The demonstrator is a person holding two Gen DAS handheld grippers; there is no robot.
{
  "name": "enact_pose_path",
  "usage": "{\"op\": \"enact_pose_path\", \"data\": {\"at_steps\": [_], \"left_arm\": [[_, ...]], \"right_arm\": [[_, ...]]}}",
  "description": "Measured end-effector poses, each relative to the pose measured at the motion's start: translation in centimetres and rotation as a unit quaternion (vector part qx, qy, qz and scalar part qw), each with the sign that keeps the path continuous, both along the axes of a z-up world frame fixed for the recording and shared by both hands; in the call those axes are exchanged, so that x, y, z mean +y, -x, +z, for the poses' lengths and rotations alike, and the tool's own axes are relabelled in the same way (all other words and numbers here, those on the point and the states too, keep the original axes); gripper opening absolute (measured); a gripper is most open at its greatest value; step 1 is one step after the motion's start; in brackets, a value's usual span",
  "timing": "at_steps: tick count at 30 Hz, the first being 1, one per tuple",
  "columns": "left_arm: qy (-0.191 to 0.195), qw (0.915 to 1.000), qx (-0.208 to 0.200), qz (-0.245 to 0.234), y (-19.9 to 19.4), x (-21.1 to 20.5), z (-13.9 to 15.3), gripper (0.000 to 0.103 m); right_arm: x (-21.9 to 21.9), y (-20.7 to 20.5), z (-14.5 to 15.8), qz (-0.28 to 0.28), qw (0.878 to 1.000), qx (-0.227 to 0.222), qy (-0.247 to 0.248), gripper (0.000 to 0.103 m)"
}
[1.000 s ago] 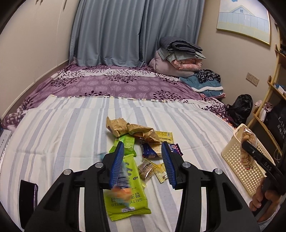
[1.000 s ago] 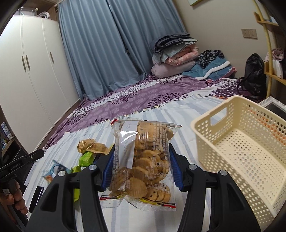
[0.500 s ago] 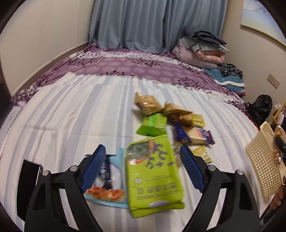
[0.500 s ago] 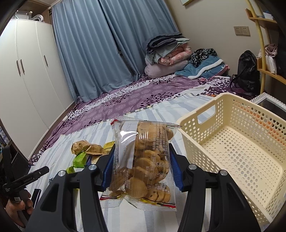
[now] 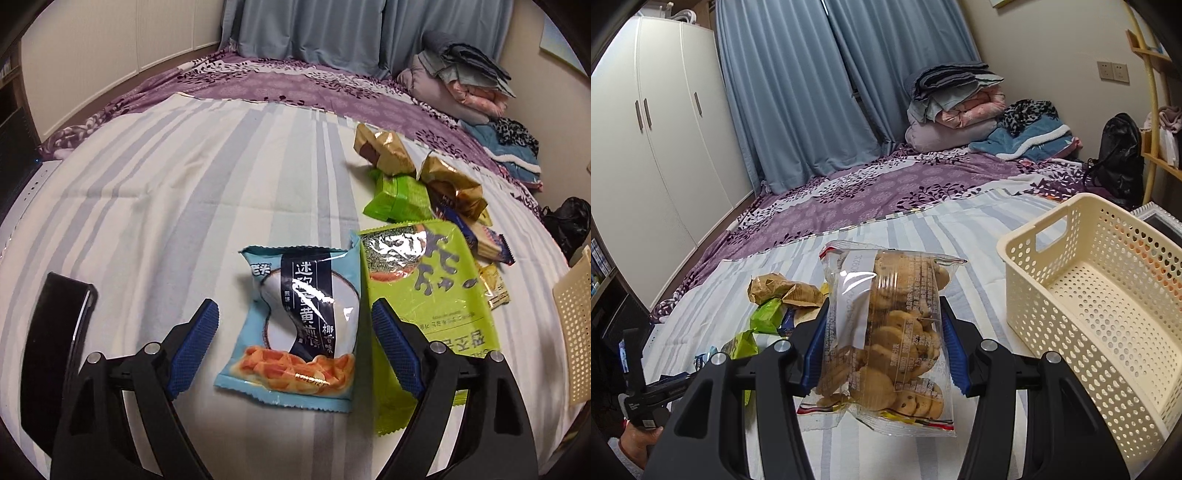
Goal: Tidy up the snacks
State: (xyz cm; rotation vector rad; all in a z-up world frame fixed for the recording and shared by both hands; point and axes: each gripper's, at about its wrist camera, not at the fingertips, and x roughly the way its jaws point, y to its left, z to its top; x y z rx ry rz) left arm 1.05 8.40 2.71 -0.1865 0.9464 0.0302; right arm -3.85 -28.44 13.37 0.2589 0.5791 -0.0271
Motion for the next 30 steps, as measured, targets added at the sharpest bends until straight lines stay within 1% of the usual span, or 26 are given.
{"op": "enact_pose_path", "data": {"at_steps": [3,5,6,8,9,10,11,12,13,15,20,25,30], "left_arm": [[-0.009,0.9999,0.009,0.008,-0.6,0.5,-0.8,0.086],[0.0,0.9997,0.019,0.016,-1.0,1.1,-1.3,0.086],[-0.003,0.9994,0.026,0.022,-1.2,1.4,-1.6,0.086],[-0.005,0.9995,0.023,0.021,-1.3,1.5,-1.7,0.085],[-0.01,0.9995,0.023,0.02,-1.3,1.4,-1.6,0.083],[-0.012,0.9996,0.021,0.017,-1.3,1.2,-1.6,0.073],[-0.009,0.9997,0.017,0.012,-1.2,1.2,-1.5,0.068],[-0.007,0.9998,0.016,0.011,-1.2,1.2,-1.4,0.059],[-0.005,0.9998,0.016,0.013,-1.2,1.2,-1.3,0.056],[0.009,0.9999,0.01,0.01,-1.0,1.3,-0.8,0.054],[0.002,0.9998,-0.018,0.004,-0.3,0.4,1.5,0.054],[-0.003,0.9978,-0.063,-0.018,0.3,-1.8,5.7,0.054],[-0.004,0.9934,-0.101,-0.053,0.8,-5.0,9.3,0.054]], "right_arm": [[0.0,0.1,0.1,-0.003,1.0,0.0,0.003,0.054],[-0.2,0.2,0.1,-0.006,1.0,0.0,0.003,0.054],[-0.3,0.2,0.2,-0.008,1.0,0.0,0.003,0.054],[-0.3,0.2,0.1,-0.009,1.0,0.002,0.003,0.054],[-0.2,0.2,0.1,-0.008,1.0,0.003,0.004,0.054],[-0.1,0.1,0.0,-0.008,1.0,0.004,0.005,0.054],[-0.1,0.1,0.0,-0.007,1.0,0.005,0.005,0.054],[0.0,0.1,-0.1,-0.007,1.0,0.006,0.005,0.054],[0.0,0.2,-0.1,-0.007,1.0,0.006,0.005,0.054],[-0.1,0.4,0.0,-0.009,1.0,0.005,0.005,0.054],[-1.1,0.8,0.3,-0.022,1.0,0.0,0.002,0.054],[-2.5,1.6,0.5,-0.037,0.999,-0.009,-0.004,0.054],[-4.6,2.7,0.8,-0.059,0.998,-0.019,-0.012,0.054]]}}
